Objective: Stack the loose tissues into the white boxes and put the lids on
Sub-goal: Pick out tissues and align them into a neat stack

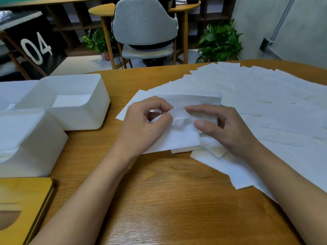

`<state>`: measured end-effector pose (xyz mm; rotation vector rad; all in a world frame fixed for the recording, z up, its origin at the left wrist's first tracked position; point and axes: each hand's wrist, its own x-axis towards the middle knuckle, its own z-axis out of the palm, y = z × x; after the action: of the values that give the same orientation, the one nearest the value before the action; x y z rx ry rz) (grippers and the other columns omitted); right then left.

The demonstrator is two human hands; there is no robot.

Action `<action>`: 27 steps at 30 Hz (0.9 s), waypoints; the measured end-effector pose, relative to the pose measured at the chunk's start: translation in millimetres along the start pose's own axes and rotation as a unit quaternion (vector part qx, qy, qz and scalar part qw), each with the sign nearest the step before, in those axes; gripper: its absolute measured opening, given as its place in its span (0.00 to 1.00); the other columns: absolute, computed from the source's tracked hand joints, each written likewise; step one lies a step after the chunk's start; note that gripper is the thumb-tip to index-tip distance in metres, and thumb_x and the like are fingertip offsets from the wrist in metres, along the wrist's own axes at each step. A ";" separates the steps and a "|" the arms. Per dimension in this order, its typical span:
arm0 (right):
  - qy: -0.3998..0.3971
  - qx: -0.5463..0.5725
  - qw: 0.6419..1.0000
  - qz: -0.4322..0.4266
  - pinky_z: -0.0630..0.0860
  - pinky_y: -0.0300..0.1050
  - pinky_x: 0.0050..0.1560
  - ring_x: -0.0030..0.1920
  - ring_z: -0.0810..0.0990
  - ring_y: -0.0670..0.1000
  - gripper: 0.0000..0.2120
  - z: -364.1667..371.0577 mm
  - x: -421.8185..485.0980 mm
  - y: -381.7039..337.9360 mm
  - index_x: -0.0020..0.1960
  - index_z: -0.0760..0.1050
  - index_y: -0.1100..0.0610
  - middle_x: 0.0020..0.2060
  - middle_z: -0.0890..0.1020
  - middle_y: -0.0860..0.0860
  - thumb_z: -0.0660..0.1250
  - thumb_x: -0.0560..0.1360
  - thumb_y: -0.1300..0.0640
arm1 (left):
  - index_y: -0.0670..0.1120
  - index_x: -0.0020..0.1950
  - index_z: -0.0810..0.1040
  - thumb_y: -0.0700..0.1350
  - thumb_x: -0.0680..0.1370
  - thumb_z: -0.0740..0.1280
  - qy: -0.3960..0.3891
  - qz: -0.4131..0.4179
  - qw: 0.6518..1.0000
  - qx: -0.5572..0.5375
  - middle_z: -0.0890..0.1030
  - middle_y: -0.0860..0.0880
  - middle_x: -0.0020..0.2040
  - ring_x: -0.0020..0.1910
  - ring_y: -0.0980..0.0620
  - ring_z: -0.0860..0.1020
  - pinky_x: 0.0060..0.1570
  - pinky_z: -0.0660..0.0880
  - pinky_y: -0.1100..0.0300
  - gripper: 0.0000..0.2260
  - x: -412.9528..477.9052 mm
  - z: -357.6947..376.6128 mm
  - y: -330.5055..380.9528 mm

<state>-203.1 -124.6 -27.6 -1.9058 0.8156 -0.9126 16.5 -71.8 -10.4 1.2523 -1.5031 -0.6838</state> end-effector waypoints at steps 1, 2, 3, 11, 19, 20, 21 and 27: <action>-0.001 0.015 1.000 0.016 0.77 0.37 0.54 0.56 0.84 0.43 0.20 1.3 -0.8 -0.5 0.59 0.84 0.46 0.53 0.87 0.41 0.71 0.71 0.38 | 0.49 0.44 0.85 0.40 0.75 0.68 0.003 -0.008 1.000 0.017 0.83 0.55 0.42 0.37 0.54 0.81 0.37 0.71 0.64 0.07 0.6 0.6 -2.0; -0.001 0.016 1.000 0.026 0.79 0.43 0.51 0.53 0.85 0.47 0.22 3.1 -0.8 -0.3 0.57 0.85 0.48 0.50 0.88 0.45 0.71 0.70 0.36 | 0.51 0.47 0.86 0.42 0.76 0.69 0.004 -0.014 0.999 0.036 0.84 0.54 0.44 0.41 0.52 0.83 0.40 0.73 0.62 0.06 0.6 1.4 -3.7; 0.001 0.004 1.000 0.029 0.81 0.52 0.51 0.51 0.86 0.51 0.23 4.7 -0.6 0.1 0.56 0.86 0.51 0.48 0.88 0.49 0.72 0.71 0.36 | 0.52 0.49 0.86 0.42 0.77 0.71 0.004 -0.016 0.999 0.052 0.84 0.54 0.46 0.44 0.52 0.83 0.42 0.74 0.61 0.06 0.5 1.8 -5.1; 0.084 0.001 0.992 0.089 0.81 0.50 0.49 0.43 0.87 0.50 0.14 2.4 4.8 -4.9 0.46 0.88 0.54 0.40 0.88 0.51 0.73 0.77 0.44 | 0.58 0.66 0.80 0.47 0.75 0.80 -0.094 -0.022 0.992 0.078 0.82 0.54 0.57 0.58 0.53 0.82 0.58 0.81 0.48 0.21 1.9 -11.4 -1.4; -0.003 0.036 0.994 0.102 0.82 0.43 0.54 0.50 0.87 0.43 0.16 5.1 -0.1 -16.8 0.55 0.87 0.47 0.48 0.89 0.43 0.76 0.70 0.43 | 0.53 0.62 0.83 0.44 0.81 0.74 -0.056 -0.007 0.997 0.046 0.86 0.51 0.49 0.54 0.52 0.84 0.54 0.78 0.57 0.11 2.6 -7.1 -5.4; -0.007 0.032 0.994 0.100 0.83 0.46 0.56 0.51 0.87 0.44 0.17 6.2 -0.7 -16.5 0.57 0.86 0.47 0.50 0.89 0.43 0.77 0.70 0.44 | 0.52 0.62 0.83 0.44 0.81 0.74 -0.053 -0.010 0.998 0.033 0.86 0.51 0.47 0.53 0.53 0.84 0.52 0.78 0.58 0.10 2.4 -6.1 -4.6; -0.009 0.031 0.995 0.097 0.82 0.47 0.57 0.52 0.87 0.43 0.18 7.1 -0.8 -16.5 0.59 0.85 0.46 0.51 0.88 0.42 0.77 0.70 0.45 | 0.51 0.62 0.83 0.44 0.81 0.73 -0.051 -0.013 0.998 0.022 0.87 0.51 0.46 0.52 0.53 0.85 0.52 0.78 0.58 0.09 2.1 -4.7 -4.3; -0.017 -0.007 0.999 0.046 0.74 0.51 0.71 0.70 0.74 0.40 0.30 9.5 1.4 -12.8 0.76 0.68 0.34 0.71 0.74 0.34 0.73 0.78 0.48 | 0.51 0.60 0.84 0.44 0.80 0.75 -0.026 -0.008 1.000 0.010 0.87 0.52 0.45 0.50 0.56 0.85 0.50 0.79 0.58 0.09 0.6 2.1 -7.4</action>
<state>-192.0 -116.4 -19.4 -1.8753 0.8834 -0.8181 17.2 -75.0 -17.4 1.2713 -1.5481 -0.7189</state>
